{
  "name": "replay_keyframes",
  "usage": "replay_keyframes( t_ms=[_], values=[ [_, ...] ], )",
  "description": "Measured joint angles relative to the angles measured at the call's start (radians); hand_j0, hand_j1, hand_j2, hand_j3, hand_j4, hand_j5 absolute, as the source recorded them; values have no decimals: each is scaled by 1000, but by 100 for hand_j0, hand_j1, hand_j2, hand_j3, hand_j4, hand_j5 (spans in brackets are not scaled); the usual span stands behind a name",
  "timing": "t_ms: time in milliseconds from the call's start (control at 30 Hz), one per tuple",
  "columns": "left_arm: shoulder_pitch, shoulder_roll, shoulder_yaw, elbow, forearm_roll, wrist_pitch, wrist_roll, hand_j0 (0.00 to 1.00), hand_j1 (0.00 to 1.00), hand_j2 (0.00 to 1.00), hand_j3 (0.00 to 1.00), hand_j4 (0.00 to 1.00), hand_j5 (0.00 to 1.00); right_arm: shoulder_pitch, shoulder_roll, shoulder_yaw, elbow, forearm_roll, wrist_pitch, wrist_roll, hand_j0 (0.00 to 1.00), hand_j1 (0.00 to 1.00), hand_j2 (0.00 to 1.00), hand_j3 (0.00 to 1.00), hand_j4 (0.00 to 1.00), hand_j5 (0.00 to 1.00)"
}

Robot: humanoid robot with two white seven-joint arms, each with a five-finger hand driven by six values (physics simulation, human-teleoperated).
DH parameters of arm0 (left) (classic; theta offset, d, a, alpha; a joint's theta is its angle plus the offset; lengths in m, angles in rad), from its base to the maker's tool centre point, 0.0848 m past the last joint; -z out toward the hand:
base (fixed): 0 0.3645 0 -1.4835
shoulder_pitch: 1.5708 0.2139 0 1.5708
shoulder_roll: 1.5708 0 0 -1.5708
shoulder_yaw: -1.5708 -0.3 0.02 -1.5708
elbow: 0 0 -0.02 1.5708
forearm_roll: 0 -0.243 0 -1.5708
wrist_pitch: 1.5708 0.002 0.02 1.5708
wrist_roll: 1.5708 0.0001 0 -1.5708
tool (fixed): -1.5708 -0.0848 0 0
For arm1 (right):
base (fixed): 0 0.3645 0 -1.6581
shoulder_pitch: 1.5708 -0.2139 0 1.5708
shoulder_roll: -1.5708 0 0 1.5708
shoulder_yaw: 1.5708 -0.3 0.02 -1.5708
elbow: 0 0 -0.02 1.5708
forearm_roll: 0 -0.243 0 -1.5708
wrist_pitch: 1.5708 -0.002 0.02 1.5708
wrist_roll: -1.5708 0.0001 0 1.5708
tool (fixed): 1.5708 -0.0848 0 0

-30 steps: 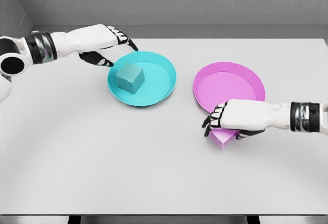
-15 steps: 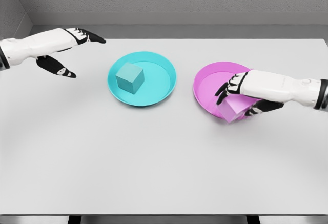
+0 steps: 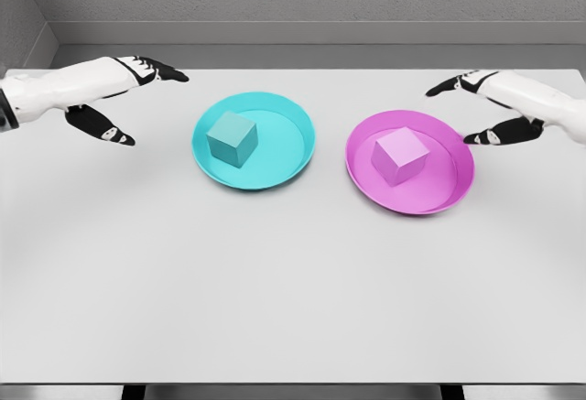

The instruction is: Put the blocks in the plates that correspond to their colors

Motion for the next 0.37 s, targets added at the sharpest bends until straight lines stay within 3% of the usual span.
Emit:
replay_keyframes(
  t_ms=[367],
  values=[
    [12,-6,-3,-1,0,0,0,100,100,100,100,100,100,15,-1,-90,67,7,0,0,100,100,100,100,100,100]
  ],
)
